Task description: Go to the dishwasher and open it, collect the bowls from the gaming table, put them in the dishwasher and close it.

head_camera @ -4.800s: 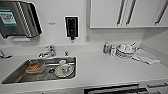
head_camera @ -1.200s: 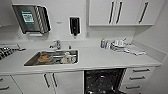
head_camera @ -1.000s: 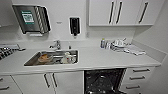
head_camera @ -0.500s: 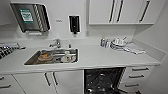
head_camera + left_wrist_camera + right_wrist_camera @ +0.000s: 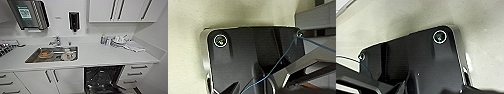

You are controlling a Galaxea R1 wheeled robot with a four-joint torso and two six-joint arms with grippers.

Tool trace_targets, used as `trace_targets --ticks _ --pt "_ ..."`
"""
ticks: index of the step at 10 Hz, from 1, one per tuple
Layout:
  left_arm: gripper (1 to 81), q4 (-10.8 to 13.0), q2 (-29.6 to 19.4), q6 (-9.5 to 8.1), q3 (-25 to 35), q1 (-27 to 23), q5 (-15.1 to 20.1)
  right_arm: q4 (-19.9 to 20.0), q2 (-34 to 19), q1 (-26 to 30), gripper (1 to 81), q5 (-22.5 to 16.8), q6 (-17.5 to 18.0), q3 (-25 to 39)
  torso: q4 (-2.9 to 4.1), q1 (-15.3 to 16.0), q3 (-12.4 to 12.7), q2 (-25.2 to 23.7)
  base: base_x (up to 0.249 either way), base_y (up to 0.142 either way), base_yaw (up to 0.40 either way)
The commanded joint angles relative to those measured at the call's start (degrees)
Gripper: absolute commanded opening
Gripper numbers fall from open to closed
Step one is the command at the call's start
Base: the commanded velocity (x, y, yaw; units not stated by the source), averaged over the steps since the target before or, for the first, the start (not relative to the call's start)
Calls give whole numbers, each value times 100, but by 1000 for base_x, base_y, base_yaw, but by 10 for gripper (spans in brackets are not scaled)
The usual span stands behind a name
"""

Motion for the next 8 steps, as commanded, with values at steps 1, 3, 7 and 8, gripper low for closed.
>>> trace_targets --ticks 1,3,7,8 --pt "811 27 154 15 -327 4 306 -216 783 -169 811 1510 -18 -1865 0 -354 556 549 0 0 0" --pt "811 89 375 15 -574 74 297 -216 987 -195 811 1617 -18 -2263 0 -544 796 851 0 0 0" --pt "811 185 848 15 -1127 171 235 -277 1355 -196 811 1573 -27 -2842 0 -1058 1414 1627 0 0 0" --pt "811 185 937 15 -1214 171 235 -285 1426 -196 811 1573 -53 -2939 0 -1193 1139 1823 0 0 0"
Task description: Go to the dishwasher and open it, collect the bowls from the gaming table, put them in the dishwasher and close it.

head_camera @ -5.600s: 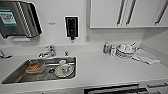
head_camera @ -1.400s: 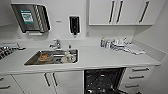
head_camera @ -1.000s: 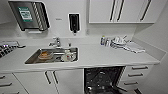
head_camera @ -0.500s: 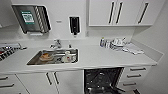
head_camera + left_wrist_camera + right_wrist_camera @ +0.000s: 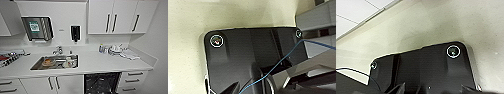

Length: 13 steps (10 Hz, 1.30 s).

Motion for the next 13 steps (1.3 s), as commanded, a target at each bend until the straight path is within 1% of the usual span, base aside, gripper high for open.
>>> trace_targets --ticks 1,4,6,7,8,9,11,13 --pt "811 87 70 13 -158 -148 336 -110 49 170 811 -46 -42 -348 0 -354 -9 551 0 0 0" --pt "811 87 519 13 -827 -148 336 -93 190 188 811 -108 -6 -470 0 -738 48 1145 0 0 0" --pt "811 87 695 13 -1021 -131 336 -84 305 188 811 -151 -6 -620 0 -1003 48 1552 0 0 0" --pt "811 87 721 13 -1047 -131 336 -84 349 179 811 -239 -6 -656 0 -1140 48 1768 0 0 0" --pt "811 87 721 13 -1047 -131 336 -84 366 179 811 -310 -6 -656 0 -1265 365 1961 0 0 0" --pt "811 87 713 13 -1056 -131 336 -84 375 179 811 -319 -6 -656 0 -1379 596 2142 0 0 0" --pt "811 78 704 13 -1065 -131 336 -84 366 179 811 -318 -6 -656 0 -1588 889 2472 0 0 0" --pt "811 78 703 13 -1065 -131 336 -84 366 188 811 -319 -6 -656 0 -1842 1274 2854 0 0 0"
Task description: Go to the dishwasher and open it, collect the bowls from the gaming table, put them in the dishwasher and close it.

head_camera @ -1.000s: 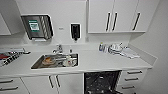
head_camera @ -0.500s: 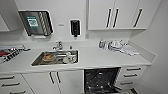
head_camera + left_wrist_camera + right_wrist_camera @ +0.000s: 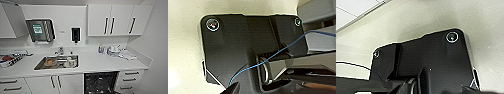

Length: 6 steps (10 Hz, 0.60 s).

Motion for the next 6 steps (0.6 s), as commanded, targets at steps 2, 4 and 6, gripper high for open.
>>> trace_targets --ticks 2,4,6 --pt "811 50 -78 13 58 -188 364 -51 -96 209 811 -166 13 -79 0 -490 734 755 0 0 0" --pt "811 50 -70 13 58 -188 364 -42 -95 218 811 -166 13 -79 0 -747 463 1133 0 0 0" --pt "811 50 -70 13 58 -188 364 -42 -87 227 811 -166 22 -79 0 -957 542 1458 0 0 0"
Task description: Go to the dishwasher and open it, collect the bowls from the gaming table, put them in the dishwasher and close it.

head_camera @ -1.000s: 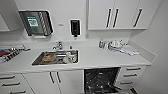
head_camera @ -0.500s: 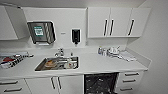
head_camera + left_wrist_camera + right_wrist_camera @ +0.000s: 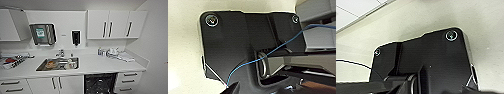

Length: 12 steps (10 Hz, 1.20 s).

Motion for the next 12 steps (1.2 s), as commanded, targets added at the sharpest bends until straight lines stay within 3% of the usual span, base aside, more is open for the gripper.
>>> trace_targets --ticks 1,3,5,7,8,9,12 --pt "811 50 -88 13 58 -268 347 -41 -84 262 811 -128 20 -77 0 -265 0 547 0 0 0" --pt "811 50 -88 13 58 -268 347 -32 -84 270 811 -128 20 -77 0 -265 5 823 0 0 0" --pt "811 50 -88 13 58 -268 347 -32 -84 262 811 -128 20 -77 0 -171 481 658 0 0 0" --pt "811 50 -44 13 6 -268 347 -32 -84 244 811 -128 11 -77 0 -193 716 739 0 0 0" --pt "811 41 52 13 -152 -268 347 -32 -84 244 811 -137 11 -77 0 -206 343 745 0 0 0" --pt "811 41 176 4 -337 -268 356 -23 -76 253 811 -234 20 -59 0 -212 518 745 0 0 0" --pt "811 59 773 4 -1260 -268 365 100 135 148 811 -787 99 -68 0 -223 630 743 0 0 0"
